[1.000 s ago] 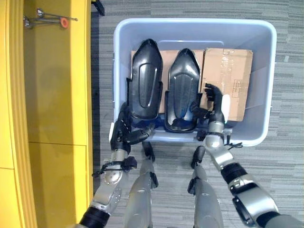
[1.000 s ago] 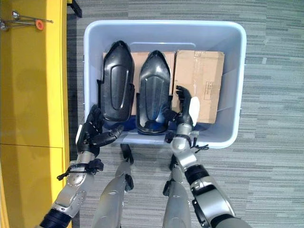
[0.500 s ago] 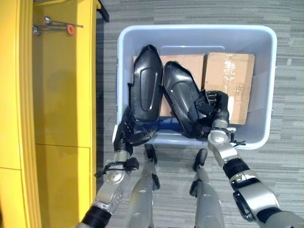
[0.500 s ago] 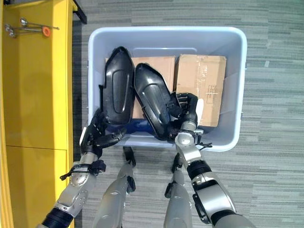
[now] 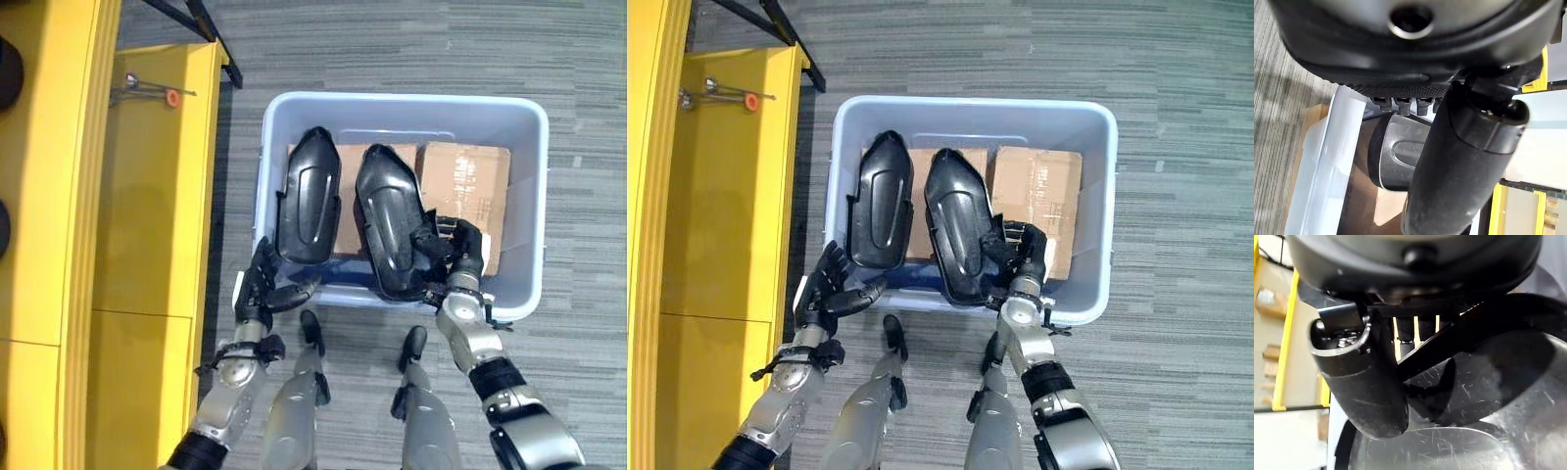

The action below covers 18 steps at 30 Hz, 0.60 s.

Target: Move parts from the plastic box to the shelf.

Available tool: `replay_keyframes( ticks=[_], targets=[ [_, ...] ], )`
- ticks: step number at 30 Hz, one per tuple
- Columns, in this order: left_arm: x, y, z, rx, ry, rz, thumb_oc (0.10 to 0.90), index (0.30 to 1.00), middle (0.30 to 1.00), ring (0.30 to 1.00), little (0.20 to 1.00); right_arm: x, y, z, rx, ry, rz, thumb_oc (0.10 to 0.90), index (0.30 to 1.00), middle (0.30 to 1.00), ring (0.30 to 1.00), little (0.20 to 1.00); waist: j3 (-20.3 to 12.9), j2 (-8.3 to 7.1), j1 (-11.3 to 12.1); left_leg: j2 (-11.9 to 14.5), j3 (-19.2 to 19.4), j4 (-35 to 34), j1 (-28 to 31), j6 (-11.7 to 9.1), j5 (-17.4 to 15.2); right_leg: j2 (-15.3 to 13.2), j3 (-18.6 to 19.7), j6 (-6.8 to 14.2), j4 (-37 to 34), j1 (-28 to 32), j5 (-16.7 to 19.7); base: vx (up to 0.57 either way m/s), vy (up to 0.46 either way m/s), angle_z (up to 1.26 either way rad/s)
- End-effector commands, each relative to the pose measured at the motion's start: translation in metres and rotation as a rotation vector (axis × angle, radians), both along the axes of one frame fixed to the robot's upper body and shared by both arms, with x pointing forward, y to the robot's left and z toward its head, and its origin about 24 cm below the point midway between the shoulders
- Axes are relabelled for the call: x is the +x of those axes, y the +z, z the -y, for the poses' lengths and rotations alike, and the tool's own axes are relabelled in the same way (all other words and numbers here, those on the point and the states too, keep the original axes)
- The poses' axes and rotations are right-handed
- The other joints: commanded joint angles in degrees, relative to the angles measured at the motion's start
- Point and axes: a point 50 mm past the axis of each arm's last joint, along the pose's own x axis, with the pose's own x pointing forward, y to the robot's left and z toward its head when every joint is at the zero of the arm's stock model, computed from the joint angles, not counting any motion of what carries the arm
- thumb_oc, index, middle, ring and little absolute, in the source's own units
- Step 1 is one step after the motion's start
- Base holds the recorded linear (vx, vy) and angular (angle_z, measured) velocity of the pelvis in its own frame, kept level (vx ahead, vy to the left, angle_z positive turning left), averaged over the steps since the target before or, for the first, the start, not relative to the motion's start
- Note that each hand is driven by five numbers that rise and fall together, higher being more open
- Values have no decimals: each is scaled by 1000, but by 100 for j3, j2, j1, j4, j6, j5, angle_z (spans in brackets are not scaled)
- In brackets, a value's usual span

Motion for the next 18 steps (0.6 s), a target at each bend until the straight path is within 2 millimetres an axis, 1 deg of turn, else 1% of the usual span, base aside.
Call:
replay_keyframes(
  ticks=[1,2,4,6,7,13,15,16,17,18],
  targets=[
    [-3,18,-21,14,27,99,900,1000,1000,1000,1000,-2,33,-6,100,44,228,400,300,300,300,300,-463,-542,-3,94,-225,35,690,-319,-846,-192,374,217,94,56,-193,36,-67,0],
    [-7,16,-26,15,32,86,900,1000,1000,1000,1000,-9,36,-5,154,60,270,400,300,300,300,300,-600,-582,-33,111,-226,16,813,-320,-855,-171,378,211,99,156,-232,45,-57,-4],
    [-11,12,-30,19,29,67,900,1000,1000,1000,1000,-16,38,-4,167,81,293,400,300,300,300,300,-765,-618,-54,134,-222,6,926,-321,-870,-156,362,207,113,272,-275,46,-57,-6],
    [-11,12,-30,19,29,65,900,1000,1000,1000,1000,-16,37,-4,167,82,291,400,300,300,300,300,-764,-618,-56,134,-224,4,937,-322,-871,-155,359,207,111,284,-277,16,-24,0],
    [-15,8,-35,25,32,49,900,1000,1000,1000,1000,-23,35,-2,205,100,304,400,300,300,300,300,-918,-650,-71,163,-220,-1,1074,-329,-885,-132,349,201,130,421,-327,51,-68,-4],
    [-27,-3,-46,59,22,-8,900,1000,1000,1000,1000,-45,23,2,282,164,303,400,300,300,300,300,-1452,-691,-144,276,-232,-48,1499,-371,-911,-9,363,151,216,800,-546,62,-70,0],
    [-30,-7,-49,69,20,-29,900,1000,1000,1000,1000,-52,15,0,319,196,277,400,300,300,300,300,-1630,-700,-172,331,-233,-48,1607,-389,-903,41,362,125,252,909,-617,45,-86,1],
    [-34,-10,-50,73,12,-46,900,1000,1000,1000,1000,-59,10,-2,350,230,267,400,300,300,300,300,-1794,-701,-195,394,-242,-48,1692,-421,-889,105,364,103,272,1003,-683,31,-67,2],
    [-34,-10,-50,73,12,-46,900,1000,1000,1000,1000,-59,10,-2,350,230,267,400,300,300,300,300,-1794,-701,-196,394,-243,-48,1691,-422,-889,105,363,103,272,1003,-683,11,-92,1],
    [-34,-11,-51,74,11,-49,900,1000,1000,1000,1000,-61,8,-4,372,252,262,400,300,300,300,300,-1874,-702,-205,445,-248,-48,1721,-452,-859,144,353,80,289,1043,-726,1,-72,1]
  ],
)
